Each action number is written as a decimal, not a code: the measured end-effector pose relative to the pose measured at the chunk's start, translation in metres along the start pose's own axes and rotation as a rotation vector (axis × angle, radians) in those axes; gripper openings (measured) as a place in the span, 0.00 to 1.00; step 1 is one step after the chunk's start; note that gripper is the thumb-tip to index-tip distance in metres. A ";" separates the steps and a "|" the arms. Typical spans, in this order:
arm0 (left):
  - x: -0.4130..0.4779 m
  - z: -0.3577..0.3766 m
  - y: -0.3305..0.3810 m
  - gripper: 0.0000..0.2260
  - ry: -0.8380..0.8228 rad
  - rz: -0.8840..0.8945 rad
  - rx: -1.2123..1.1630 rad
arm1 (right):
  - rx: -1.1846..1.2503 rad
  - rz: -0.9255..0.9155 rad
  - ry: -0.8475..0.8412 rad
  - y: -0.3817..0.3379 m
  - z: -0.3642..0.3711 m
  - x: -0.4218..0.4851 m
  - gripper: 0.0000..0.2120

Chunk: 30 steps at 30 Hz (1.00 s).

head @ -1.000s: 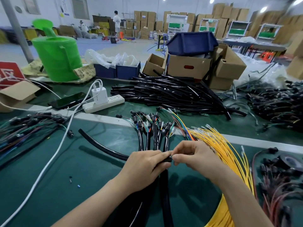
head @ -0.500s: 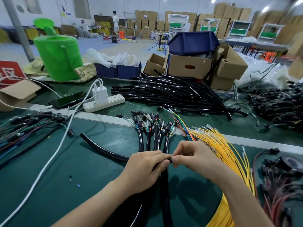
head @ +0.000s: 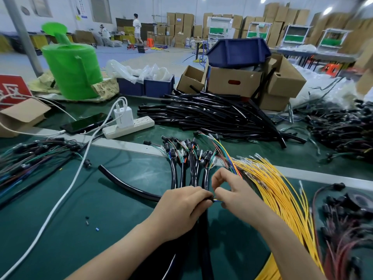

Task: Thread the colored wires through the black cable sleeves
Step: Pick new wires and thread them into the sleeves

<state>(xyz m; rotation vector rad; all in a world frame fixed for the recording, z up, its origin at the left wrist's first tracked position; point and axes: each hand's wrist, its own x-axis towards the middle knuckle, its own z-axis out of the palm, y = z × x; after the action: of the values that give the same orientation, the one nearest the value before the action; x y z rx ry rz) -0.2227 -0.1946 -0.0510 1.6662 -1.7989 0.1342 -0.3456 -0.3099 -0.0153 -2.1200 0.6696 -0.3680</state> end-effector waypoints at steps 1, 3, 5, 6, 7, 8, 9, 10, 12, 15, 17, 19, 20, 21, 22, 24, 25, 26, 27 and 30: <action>0.000 -0.001 0.001 0.13 -0.004 0.030 0.031 | 0.004 -0.001 -0.015 0.000 0.004 0.000 0.08; 0.001 -0.002 0.002 0.12 -0.005 0.056 0.056 | 0.033 -0.001 -0.025 -0.002 0.010 0.001 0.09; 0.002 -0.003 0.002 0.12 -0.007 0.047 0.047 | 0.100 0.008 -0.002 -0.004 0.012 0.001 0.11; 0.001 -0.003 0.002 0.13 -0.010 0.042 0.047 | 0.139 0.018 0.014 -0.004 0.012 0.002 0.11; 0.001 -0.003 0.003 0.12 -0.010 0.034 0.045 | 0.160 0.025 0.027 -0.004 0.012 0.002 0.11; 0.002 -0.002 0.003 0.13 -0.002 0.015 0.034 | 0.147 0.024 0.047 -0.004 0.012 0.002 0.10; 0.003 -0.003 0.003 0.13 0.015 -0.022 0.008 | 0.068 0.009 0.079 -0.003 0.012 0.002 0.09; 0.004 -0.006 0.003 0.14 0.048 -0.071 -0.025 | -0.072 -0.023 0.125 -0.001 0.012 0.002 0.09; 0.008 -0.014 0.001 0.15 0.124 -0.143 -0.054 | -0.331 -0.104 0.246 0.002 0.009 0.001 0.10; 0.015 -0.030 0.002 0.15 0.096 -0.143 -0.018 | -0.314 -0.211 0.396 0.002 -0.003 -0.001 0.07; 0.019 -0.039 0.007 0.13 -0.001 -0.098 0.042 | -0.326 -0.247 0.416 -0.002 -0.008 -0.002 0.07; 0.022 -0.043 0.016 0.14 -0.050 -0.019 0.122 | -0.362 -0.320 0.416 -0.011 -0.006 -0.004 0.05; 0.023 -0.045 0.023 0.15 -0.057 0.016 0.138 | -0.384 -0.361 0.415 -0.017 -0.003 -0.006 0.04; 0.025 -0.047 0.028 0.17 -0.063 0.033 0.141 | -0.374 -0.392 0.421 -0.022 0.001 -0.008 0.08; 0.027 -0.049 0.033 0.19 -0.070 0.036 0.144 | -0.321 -0.412 0.427 -0.026 0.005 -0.010 0.12; 0.029 -0.060 0.038 0.21 -0.077 0.022 0.142 | -0.134 -0.431 0.422 -0.031 0.009 -0.013 0.17; 0.029 -0.068 0.039 0.19 -0.069 0.029 0.127 | -0.038 -0.429 0.400 -0.031 0.009 -0.012 0.19; 0.028 -0.077 0.039 0.15 -0.049 0.043 0.112 | 0.043 -0.414 0.379 -0.031 0.008 -0.012 0.21; 0.026 -0.087 0.038 0.13 -0.021 0.057 0.103 | 0.098 -0.399 0.374 -0.031 0.005 -0.012 0.23; 0.021 -0.112 0.036 0.12 -0.043 0.071 0.052 | 0.118 -0.406 0.444 -0.032 -0.005 -0.014 0.22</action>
<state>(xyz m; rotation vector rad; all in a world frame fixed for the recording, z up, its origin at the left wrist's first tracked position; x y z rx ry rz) -0.2107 -0.1502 0.0589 1.6528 -1.9029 0.1792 -0.3488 -0.2896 0.0138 -2.0680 0.4398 -1.0961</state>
